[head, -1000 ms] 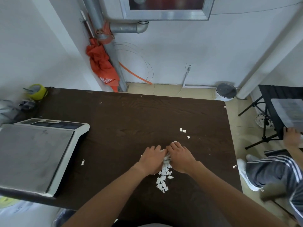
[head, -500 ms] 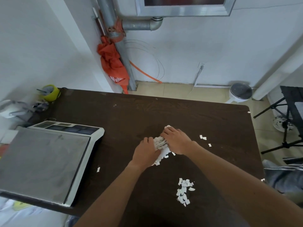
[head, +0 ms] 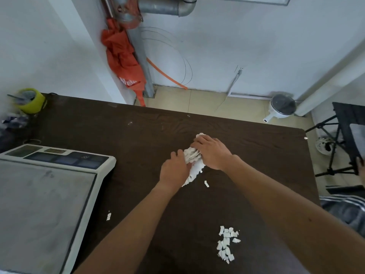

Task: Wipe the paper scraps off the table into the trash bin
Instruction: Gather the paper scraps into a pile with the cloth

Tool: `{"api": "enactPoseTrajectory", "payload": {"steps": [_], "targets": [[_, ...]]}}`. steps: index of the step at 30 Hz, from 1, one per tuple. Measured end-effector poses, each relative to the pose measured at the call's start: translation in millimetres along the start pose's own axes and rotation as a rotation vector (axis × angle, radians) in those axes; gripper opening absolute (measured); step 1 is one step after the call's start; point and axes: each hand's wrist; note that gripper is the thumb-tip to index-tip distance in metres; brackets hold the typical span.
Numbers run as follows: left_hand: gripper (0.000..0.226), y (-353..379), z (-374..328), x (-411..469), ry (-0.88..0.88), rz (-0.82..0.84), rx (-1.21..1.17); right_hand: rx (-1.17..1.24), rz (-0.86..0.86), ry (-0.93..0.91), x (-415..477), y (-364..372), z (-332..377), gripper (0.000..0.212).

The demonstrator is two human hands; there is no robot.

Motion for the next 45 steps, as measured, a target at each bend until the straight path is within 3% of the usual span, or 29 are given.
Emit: {"api": "enactPoseTrajectory", "payload": {"steps": [9,21,27,38,45], "targets": [[0.048,8.8,-69.3,32.7,0.122,-0.015,-0.060,0.024,0.049,0.230,-20.9,-16.2,-65.3,0.060],[0.045,21.0,-185.4,11.1,0.397,0.040,-0.144,0.054,0.063,0.588,-159.4,-8.4,-138.2,0.055],[0.050,17.1,-198.3,2.3,0.536,0.118,-0.003,0.084,0.022,0.701,-204.2,0.0,-115.0,0.048],[0.050,3.9,-167.1,-67.4,0.728,0.277,0.003,0.105,-0.025,0.673,-279.9,24.8,-35.3,0.045],[0.044,-12.7,-155.5,-81.0,0.921,0.240,0.027,0.402,0.103,0.801,-282.8,21.9,-8.4,0.043]]}}
Point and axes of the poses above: each hand's wrist, its own x-axis towards the middle knuckle, its own y-axis out of the palm, z = x × y, and after that the axes turned 12 degrees about -z, right-handed
